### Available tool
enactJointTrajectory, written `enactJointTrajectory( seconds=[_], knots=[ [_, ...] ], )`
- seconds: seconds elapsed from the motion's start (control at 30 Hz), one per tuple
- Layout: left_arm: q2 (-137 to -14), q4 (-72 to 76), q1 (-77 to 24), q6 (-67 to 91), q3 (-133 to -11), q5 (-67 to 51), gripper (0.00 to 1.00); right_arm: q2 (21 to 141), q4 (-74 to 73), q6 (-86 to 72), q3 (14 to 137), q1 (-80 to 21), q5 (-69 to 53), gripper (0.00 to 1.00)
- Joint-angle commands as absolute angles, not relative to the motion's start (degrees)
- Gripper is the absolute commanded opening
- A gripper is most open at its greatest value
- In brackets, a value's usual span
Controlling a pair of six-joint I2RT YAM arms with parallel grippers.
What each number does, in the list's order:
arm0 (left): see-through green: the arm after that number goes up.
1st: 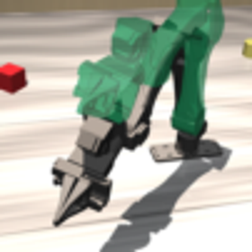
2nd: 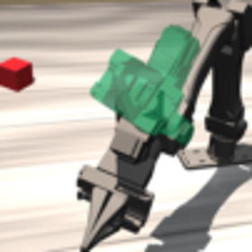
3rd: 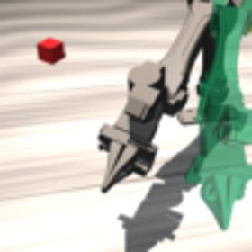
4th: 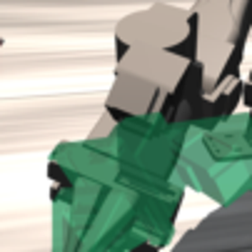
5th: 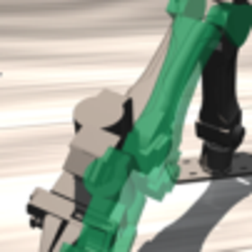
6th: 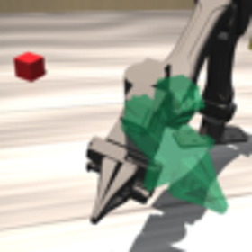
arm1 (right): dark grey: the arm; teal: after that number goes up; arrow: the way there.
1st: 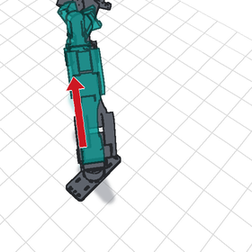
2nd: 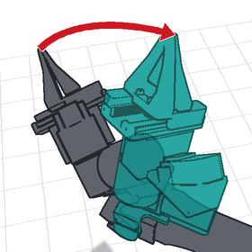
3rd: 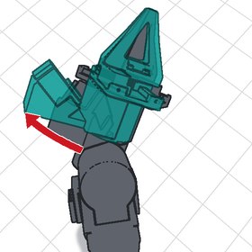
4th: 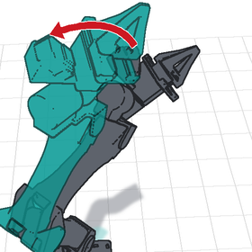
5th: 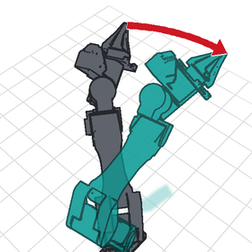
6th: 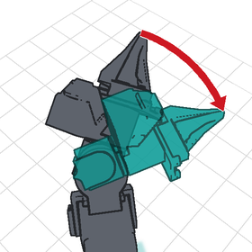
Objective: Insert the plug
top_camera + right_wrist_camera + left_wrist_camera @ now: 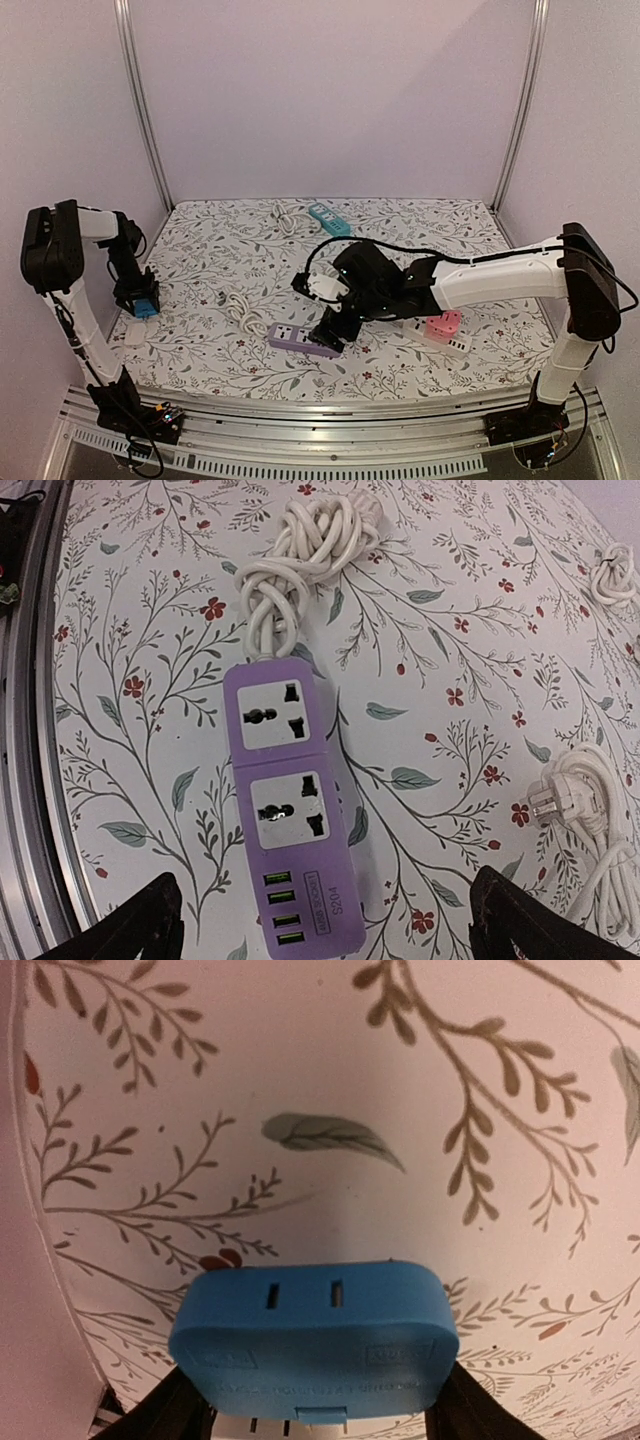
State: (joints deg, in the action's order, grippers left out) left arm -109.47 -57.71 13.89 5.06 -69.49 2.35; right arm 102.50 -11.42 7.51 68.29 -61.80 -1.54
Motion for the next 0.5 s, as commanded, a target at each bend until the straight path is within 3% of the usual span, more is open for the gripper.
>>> enactJointTrajectory(
  seconds=[0.0,0.13,0.23,0.3,0.47],
  knots=[
    [-109.96,-55.71,13.68,4.37,-68.81,1.73,0.55,103.78,-12.42,7.29,69.62,-61.96,-0.43,0.99],
    [-109.62,-54.45,12.54,3.25,-67.68,1.83,0.42,103.64,-12.67,7.3,69.46,-61.96,-0.31,0.99],
    [-109.43,-53.66,11.14,2.13,-67.01,1.97,0.21,103.24,-13.07,7.08,69.27,-61.96,-0.27,0.99],
    [-108.7,-53.57,9.75,1.23,-66.89,2.06,0.01,102.73,-13.26,6.82,69.18,-61.96,2.19,0.99],
    [-102.45,-53.18,4.4,-2.11,-66.28,2.47,0.0,99.95,-13.26,4.6,68.84,-61.77,9.5,0.99]
  ],
)
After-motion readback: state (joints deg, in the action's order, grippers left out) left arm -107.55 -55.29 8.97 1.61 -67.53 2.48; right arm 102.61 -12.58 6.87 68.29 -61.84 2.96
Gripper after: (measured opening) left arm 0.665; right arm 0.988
